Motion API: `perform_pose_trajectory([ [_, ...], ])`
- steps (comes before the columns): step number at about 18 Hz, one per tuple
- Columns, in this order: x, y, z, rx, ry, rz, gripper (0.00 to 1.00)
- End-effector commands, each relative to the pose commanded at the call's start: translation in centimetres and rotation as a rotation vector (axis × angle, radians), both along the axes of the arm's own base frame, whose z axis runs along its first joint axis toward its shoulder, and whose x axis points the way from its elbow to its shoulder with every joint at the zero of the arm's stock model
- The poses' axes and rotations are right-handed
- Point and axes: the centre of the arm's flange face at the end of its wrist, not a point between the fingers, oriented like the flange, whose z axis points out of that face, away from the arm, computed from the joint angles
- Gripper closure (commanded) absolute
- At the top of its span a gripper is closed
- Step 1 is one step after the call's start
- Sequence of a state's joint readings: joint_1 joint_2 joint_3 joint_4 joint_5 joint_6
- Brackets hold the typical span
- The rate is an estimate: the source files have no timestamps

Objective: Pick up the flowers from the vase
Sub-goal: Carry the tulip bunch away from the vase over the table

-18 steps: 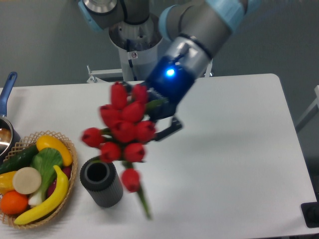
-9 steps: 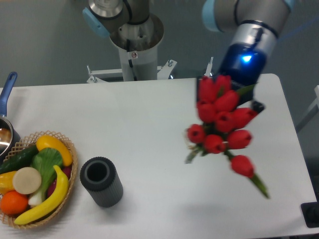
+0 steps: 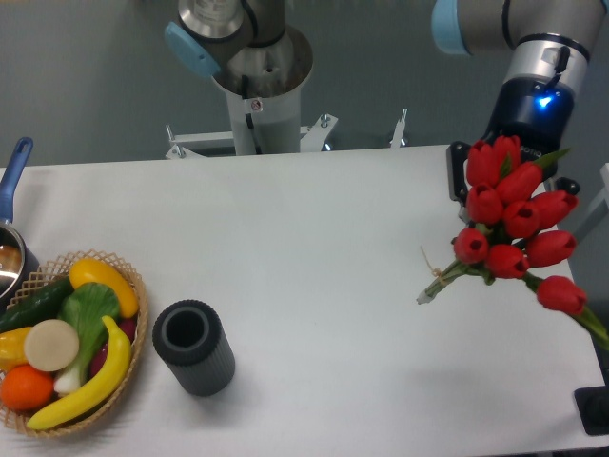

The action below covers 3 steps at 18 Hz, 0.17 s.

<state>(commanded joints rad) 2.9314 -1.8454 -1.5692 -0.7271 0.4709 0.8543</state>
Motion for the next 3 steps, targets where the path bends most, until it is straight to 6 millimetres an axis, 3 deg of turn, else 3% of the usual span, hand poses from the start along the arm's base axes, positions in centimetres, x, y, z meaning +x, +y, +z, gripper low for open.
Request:
perform_pose_trajectory([
  [3, -0.19, -0.43, -0.06, -0.001, 0.003, 0.006, 0.58],
])
